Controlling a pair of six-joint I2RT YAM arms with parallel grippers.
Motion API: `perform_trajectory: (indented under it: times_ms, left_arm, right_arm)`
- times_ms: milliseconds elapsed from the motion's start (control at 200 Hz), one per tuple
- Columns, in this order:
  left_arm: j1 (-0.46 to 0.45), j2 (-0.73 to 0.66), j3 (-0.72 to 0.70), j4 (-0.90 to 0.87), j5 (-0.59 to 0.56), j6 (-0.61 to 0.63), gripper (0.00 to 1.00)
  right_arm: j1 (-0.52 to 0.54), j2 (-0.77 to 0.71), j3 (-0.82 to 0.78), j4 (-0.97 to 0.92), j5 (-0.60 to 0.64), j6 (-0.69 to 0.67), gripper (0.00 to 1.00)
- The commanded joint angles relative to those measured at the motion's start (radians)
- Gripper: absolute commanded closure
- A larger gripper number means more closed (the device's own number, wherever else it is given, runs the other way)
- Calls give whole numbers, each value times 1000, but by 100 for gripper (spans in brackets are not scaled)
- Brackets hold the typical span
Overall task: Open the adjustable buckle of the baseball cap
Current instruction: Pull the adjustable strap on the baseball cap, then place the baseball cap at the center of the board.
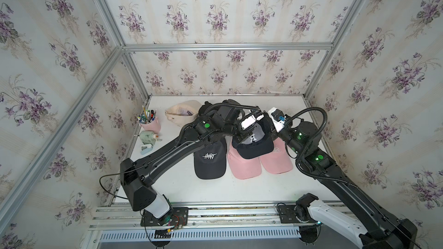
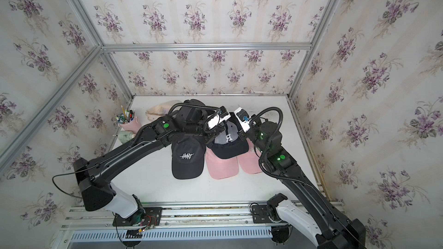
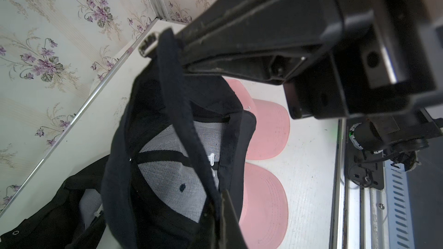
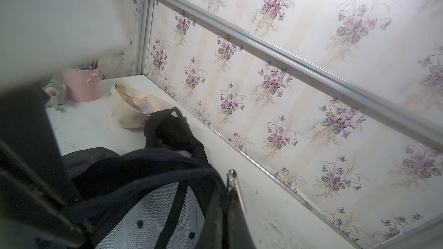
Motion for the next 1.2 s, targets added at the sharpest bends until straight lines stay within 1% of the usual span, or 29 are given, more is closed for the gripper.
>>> perform_trajectory:
  times_ms: [0,90,145,240,355,475,540,629,669,689,819,909,1014,1074,1154,1164,1194]
  left_arm:
    - [0,-18,-21,86,-16,-11,100]
    - [0,-2,-5,86,-20,-8,100]
    - [0,13,11,86,-24,-5,98]
    - [0,27,31,82,-48,-8,92]
    - [2,16,10,111,-77,-10,83]
    - [3,35,29,128,-104,-20,69]
    - [3,45,55,127,-155,-40,63]
    - [3,35,63,144,-239,-82,46]
    - [3,23,50,158,-264,-98,45]
    - [3,16,43,164,-276,-103,41]
    - [4,-31,-25,202,-375,-144,32]
    - [9,-62,-58,214,-446,-192,27]
    - [11,-100,-97,226,-500,-243,24]
    - [12,-123,-122,235,-524,-270,24]
    - [12,-143,-142,228,-583,-321,23]
    - [13,-169,-145,227,-586,-329,23]
    - [12,-191,-154,229,-597,-349,22]
  right_arm:
    - [1,-3,9,39,2,27,100]
    - [1,-5,11,39,-9,34,100]
    - [2,-5,11,39,-11,35,100]
    - [2,-4,16,33,-4,38,100]
    - [2,6,31,9,6,51,100]
    - [2,27,48,4,23,69,100]
    - [2,41,64,-1,38,76,100]
    - [2,71,100,-26,48,81,100]
    - [1,87,118,-39,55,86,100]
    - [1,95,127,-43,57,90,100]
    - [1,132,161,-47,87,116,100]
    - [1,155,177,-41,103,125,100]
    - [1,188,216,-52,119,130,100]
    - [1,207,243,-61,132,137,100]
    - [1,233,281,-74,156,148,100]
    - [1,236,286,-76,159,151,100]
    - [1,246,300,-84,170,156,100]
